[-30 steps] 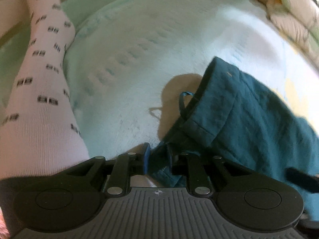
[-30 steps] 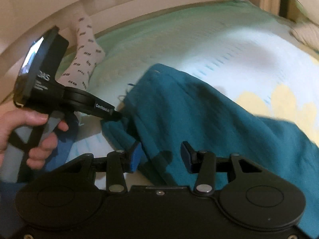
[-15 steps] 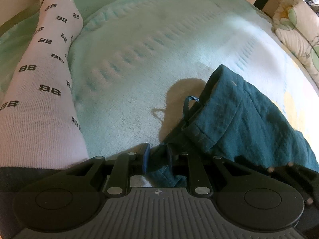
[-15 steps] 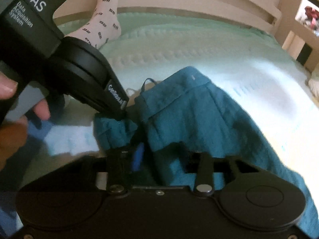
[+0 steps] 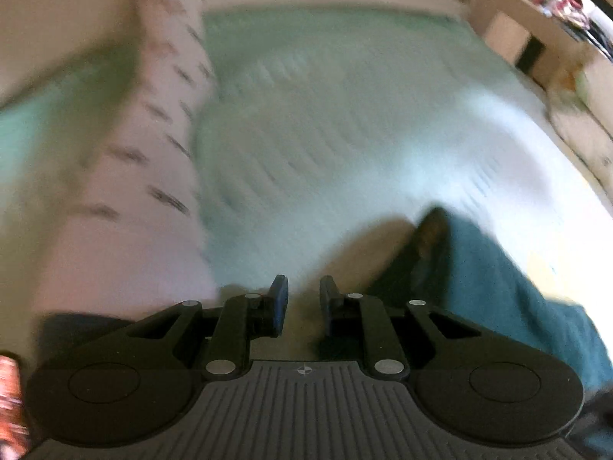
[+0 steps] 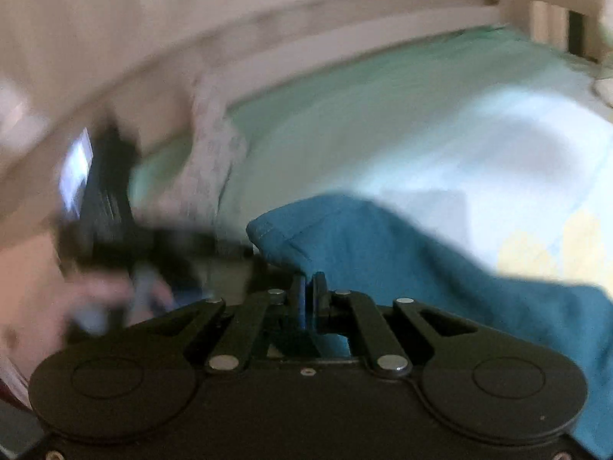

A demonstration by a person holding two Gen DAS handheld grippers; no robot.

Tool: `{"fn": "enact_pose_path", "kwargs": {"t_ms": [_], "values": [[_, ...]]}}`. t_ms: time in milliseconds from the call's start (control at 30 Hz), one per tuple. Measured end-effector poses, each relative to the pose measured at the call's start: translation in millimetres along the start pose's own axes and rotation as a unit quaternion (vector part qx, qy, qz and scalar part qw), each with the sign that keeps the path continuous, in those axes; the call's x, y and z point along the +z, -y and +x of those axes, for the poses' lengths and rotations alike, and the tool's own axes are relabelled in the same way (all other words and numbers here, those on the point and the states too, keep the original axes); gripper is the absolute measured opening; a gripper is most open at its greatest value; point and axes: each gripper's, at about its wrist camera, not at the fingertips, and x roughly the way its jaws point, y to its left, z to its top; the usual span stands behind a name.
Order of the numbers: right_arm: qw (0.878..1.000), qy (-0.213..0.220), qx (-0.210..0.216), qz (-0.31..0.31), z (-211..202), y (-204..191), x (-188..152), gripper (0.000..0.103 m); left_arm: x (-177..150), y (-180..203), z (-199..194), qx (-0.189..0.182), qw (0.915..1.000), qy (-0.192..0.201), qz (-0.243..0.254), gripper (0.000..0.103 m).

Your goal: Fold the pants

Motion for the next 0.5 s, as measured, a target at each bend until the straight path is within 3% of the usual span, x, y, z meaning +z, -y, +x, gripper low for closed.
{"fn": "enact_pose_path", "kwargs": {"t_ms": [100, 200, 267, 333, 400, 500], "values": [[0.999, -0.038, 0.008, -0.012, 32.0, -14.3, -13.7, 0.011, 2.9, -2.7, -20.5, 0.018, 0.9994, 0.030, 0.002, 0.019], [0.999, -0.044, 0.010, -0.016, 35.7, -15.7, -16.6, 0.021, 6.6, 5.8, -35.1, 0.012, 0.9988, 0.035, 0.032, 0.019], [0.999, -0.025, 0.023, 0.003, 18.9, -8.0, -14.4, 0.025, 9.0, 19.8, -43.1, 0.008, 0.9971, 0.040, 0.065, 0.019], [0.999, -0.007, 0.034, 0.025, -6.6, 6.8, -12.4, 0.040, 11.9, 39.3, -46.8, 0.000, 0.9947, 0.043, 0.093, 0.019], [0.998, 0.013, 0.033, 0.046, -30.3, 21.4, -12.8, 0.046, 14.3, 61.5, -45.8, -0.021, 0.9921, 0.042, 0.116, 0.019], [0.996, 0.030, 0.011, 0.082, -61.7, 53.0, -16.6, 0.046, 11.7, 96.0, -36.4, -0.055, 0.9877, 0.023, 0.144, 0.019]]}}
